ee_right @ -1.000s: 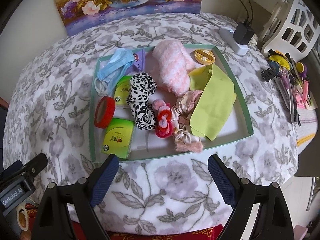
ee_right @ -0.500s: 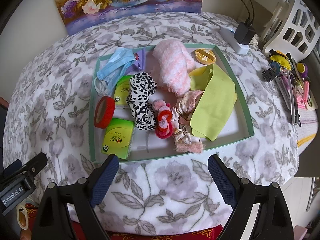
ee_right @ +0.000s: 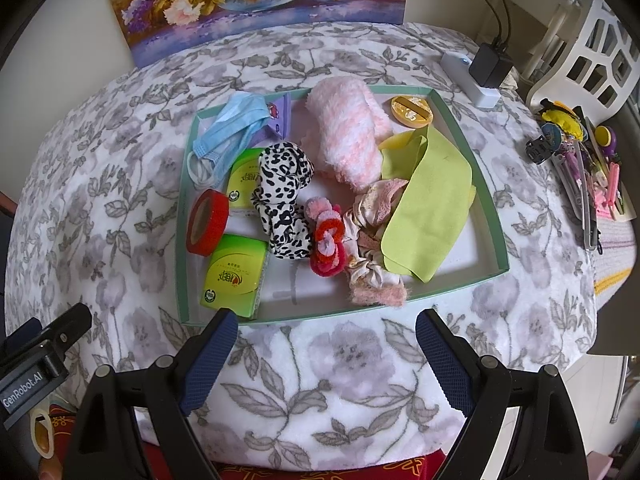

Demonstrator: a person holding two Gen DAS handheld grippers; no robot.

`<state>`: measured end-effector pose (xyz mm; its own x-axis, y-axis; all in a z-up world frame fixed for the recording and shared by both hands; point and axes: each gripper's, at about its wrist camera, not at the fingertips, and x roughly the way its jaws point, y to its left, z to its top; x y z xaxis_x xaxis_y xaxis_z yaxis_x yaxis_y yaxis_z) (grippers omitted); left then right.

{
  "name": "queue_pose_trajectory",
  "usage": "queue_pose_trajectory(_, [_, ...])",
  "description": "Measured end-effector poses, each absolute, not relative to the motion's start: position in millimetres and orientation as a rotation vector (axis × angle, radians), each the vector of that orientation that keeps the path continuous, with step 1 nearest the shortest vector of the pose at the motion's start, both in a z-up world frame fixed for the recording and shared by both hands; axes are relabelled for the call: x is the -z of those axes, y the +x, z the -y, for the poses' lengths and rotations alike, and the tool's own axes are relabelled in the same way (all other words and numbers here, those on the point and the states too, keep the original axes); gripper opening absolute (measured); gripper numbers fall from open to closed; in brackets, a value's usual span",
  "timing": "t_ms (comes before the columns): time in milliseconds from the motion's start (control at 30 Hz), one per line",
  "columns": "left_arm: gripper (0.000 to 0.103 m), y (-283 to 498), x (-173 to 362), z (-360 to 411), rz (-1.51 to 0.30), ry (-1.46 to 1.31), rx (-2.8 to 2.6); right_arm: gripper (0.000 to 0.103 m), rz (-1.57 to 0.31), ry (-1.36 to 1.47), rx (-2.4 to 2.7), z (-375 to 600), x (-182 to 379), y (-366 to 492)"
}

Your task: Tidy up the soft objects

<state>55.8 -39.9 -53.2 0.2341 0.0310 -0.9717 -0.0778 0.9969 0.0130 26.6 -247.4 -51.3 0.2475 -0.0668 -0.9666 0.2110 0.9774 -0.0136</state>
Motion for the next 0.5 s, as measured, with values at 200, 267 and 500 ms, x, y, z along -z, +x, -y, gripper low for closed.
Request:
queue_pose_trajectory(200, [0.1, 55.9, 53.3, 39.2, -1.333, -0.041, -0.076, 0.093, -1.31, 0.125, 0.188, 247.2, 52.6, 26.8])
queue_pose_trajectory(267, [0.1, 55.9, 53.6, 38.8, -1.335, -0.045, -0.074, 0.093, -1.311, 0.126, 0.189, 247.2, 52.5, 26.8])
queue_pose_trajectory(500, [0.1, 55.3, 52.7, 40.0, -1.332, -0.041, -0.081, 0.093, -1.312, 0.126, 0.19, 247.2, 52.3, 27.3])
